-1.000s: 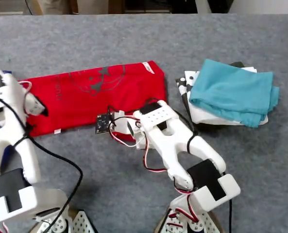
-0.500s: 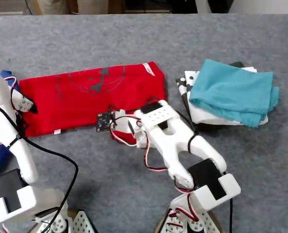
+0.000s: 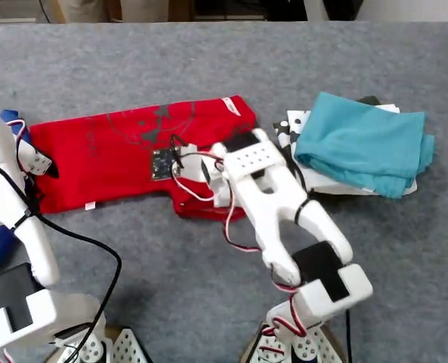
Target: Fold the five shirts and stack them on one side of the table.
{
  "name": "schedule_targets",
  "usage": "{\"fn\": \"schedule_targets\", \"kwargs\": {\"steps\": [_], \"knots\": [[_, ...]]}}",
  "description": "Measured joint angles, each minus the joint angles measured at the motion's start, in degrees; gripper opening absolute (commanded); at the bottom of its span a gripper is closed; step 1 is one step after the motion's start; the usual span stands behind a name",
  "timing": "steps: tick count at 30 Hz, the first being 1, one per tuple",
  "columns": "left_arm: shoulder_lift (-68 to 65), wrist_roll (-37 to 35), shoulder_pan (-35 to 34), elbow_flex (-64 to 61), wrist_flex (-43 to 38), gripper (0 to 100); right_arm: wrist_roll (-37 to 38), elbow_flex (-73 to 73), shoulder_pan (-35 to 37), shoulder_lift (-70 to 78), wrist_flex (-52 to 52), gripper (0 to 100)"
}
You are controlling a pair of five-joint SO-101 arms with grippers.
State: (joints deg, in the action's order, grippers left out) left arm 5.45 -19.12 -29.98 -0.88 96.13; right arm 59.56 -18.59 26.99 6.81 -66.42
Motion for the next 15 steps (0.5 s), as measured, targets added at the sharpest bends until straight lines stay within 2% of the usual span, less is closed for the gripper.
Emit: {"fn": "schedule_targets", "kwargs": {"steps": [15], "knots": [[0.0, 1.14, 0.0, 0.0, 0.0, 21, 4.84, 38.95, -0.09, 25.93, -15.47, 0.5]]}}
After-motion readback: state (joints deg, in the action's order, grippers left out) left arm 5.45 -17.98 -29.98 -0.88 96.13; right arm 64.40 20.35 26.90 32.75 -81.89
